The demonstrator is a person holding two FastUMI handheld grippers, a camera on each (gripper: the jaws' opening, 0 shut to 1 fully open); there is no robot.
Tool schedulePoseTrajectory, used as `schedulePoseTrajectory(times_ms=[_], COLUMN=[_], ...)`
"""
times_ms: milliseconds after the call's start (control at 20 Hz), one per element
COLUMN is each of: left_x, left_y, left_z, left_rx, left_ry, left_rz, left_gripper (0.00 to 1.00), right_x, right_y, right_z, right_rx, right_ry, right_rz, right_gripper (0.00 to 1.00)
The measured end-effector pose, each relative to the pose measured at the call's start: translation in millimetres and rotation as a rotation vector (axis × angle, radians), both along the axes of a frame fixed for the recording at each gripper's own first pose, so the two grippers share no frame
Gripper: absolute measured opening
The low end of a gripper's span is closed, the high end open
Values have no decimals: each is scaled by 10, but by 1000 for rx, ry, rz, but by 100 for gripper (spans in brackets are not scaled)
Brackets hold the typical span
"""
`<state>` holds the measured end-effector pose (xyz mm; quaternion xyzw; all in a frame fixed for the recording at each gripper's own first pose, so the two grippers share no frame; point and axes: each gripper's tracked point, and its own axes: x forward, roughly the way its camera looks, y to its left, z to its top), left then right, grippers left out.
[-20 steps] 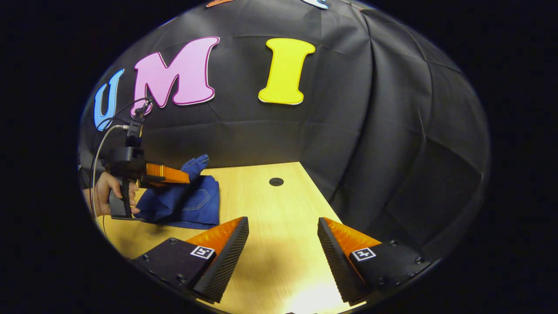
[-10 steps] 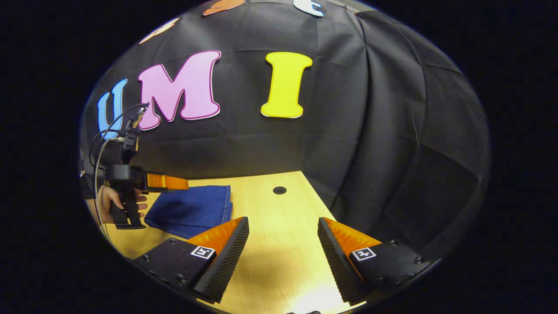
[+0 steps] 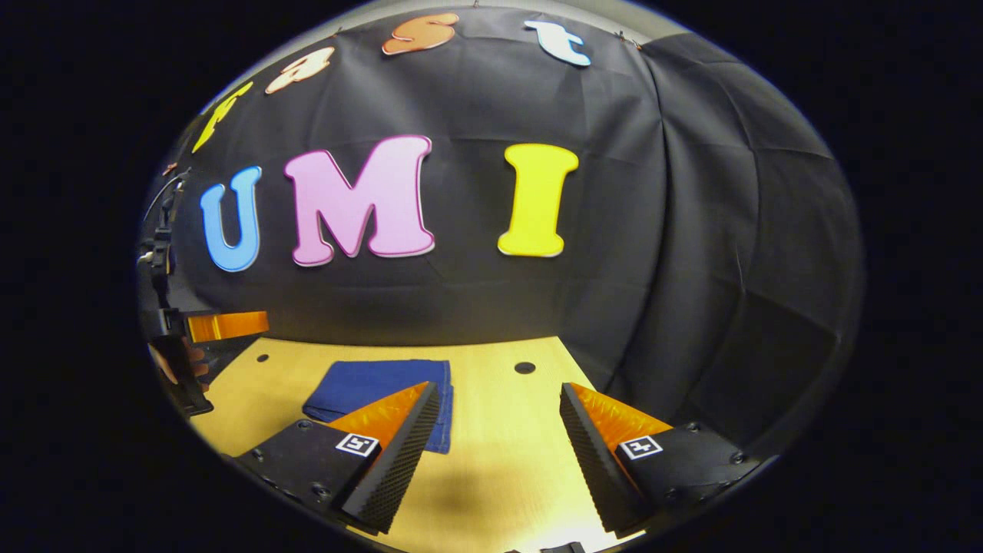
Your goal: Grasp the waist and the cuffs of the jeans and fold them to make the two legs overlap; first hold the waist and fold one-third of the jeans toward the cuffs, then hold the cuffs and fold the remaining one-third in the same direction to finish folding.
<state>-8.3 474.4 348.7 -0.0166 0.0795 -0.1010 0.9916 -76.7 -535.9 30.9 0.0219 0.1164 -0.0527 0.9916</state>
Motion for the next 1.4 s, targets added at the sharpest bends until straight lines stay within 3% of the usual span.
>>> schedulePoseTrajectory(times_ms=[300,650,900,1400], left_x=[-1332,-2403,-2536,-2408], left_y=[537,938,942,688], left_z=[603,838,816,798], left_rx=[-68,-21,23,-1], left_ry=[-165,-256,-244,-234], left_rz=[20,118,170,229], left_gripper=[96,96,97,97], right_x=[-612,-1378,-1431,-1211], right_y=[654,887,863,843], right_z=[591,1016,966,1093], right_rx=[22,15,27,16], right_ry=[-98,-192,-202,-246], right_rz=[114,100,107,200], right_gripper=[97,96,96,96])
